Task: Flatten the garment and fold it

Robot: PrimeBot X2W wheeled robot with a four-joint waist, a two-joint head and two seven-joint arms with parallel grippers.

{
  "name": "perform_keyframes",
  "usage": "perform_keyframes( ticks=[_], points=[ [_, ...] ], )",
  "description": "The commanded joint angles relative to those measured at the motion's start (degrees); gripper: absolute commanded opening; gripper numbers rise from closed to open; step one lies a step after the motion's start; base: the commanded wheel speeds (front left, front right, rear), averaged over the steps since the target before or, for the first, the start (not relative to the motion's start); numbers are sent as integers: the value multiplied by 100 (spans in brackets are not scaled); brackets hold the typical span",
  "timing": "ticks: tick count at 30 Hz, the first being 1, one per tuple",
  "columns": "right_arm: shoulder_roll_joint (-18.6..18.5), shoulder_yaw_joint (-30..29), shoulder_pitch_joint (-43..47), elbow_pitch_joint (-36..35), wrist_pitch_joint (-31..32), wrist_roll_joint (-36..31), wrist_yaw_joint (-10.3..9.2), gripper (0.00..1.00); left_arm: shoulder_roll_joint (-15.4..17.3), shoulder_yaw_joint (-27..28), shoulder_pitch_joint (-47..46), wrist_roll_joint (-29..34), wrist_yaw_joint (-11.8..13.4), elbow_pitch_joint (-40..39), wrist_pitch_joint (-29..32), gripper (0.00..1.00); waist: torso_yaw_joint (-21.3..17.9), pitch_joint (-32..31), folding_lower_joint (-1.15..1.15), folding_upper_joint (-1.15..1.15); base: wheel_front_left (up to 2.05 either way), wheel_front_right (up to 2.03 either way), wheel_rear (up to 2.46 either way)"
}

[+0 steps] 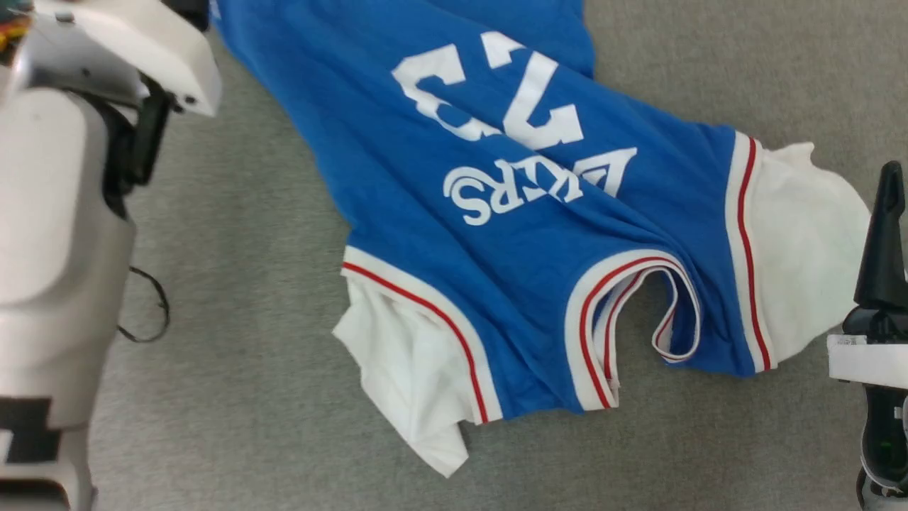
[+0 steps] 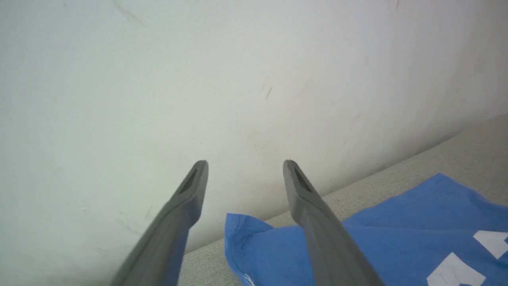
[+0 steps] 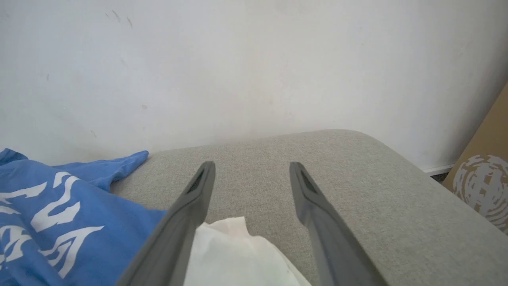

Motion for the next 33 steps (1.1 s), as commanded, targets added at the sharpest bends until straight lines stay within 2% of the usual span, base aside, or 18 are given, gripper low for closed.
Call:
perform_keyframes(
  ticks=[1,6,9,14,18,21,23,26,28,33],
  points=[
    [10,1,-5,15,28,-47,-11,100,-45,56,196,-75,65,-159,-161,100,345,-427,0,0,0,0,0],
    [10,-5,153,55,91,-54,-11,100,-79,95,1014,-207,237,-1002,-423,100,582,-941,0,0,0,0,0],
    [10,-64,275,32,135,-41,-11,100,-33,123,1767,-215,494,-1808,-460,100,691,-1148,0,0,0,0,0],
    [10,-113,403,-36,183,7,-11,100,-113,180,3275,-106,1231,-3185,-567,100,751,-1266,0,0,0,0,0],
    [10,-103,481,-49,161,63,-11,100,-463,77,4527,-45,1837,-3806,-889,100,720,-1277,0,0,0,0,0],
    [10,-136,540,-32,148,88,-11,100,-816,-3,5246,-212,2105,-3879,-1203,100,724,-1288,0,0,0,0,0],
    [10,-187,585,-30,142,96,-11,100,-907,-74,5494,-267,2128,-3762,-1327,100,757,-1298,0,0,0,0,0],
    [11,-206,613,-45,178,76,-11,100,-904,-247,5485,-254,2013,-3619,-1292,100,797,-1305,0,0,0,0,0],
    [11,-184,586,-71,212,53,-11,100,-798,-417,5339,-219,1857,-3503,-1019,100,804,-1298,0,0,0,0,0],
    [11,-129,492,-125,232,52,-11,100,-525,-949,4811,-105,1429,-3332,91,100,748,-1198,0,0,0,0,0]
  ],
)
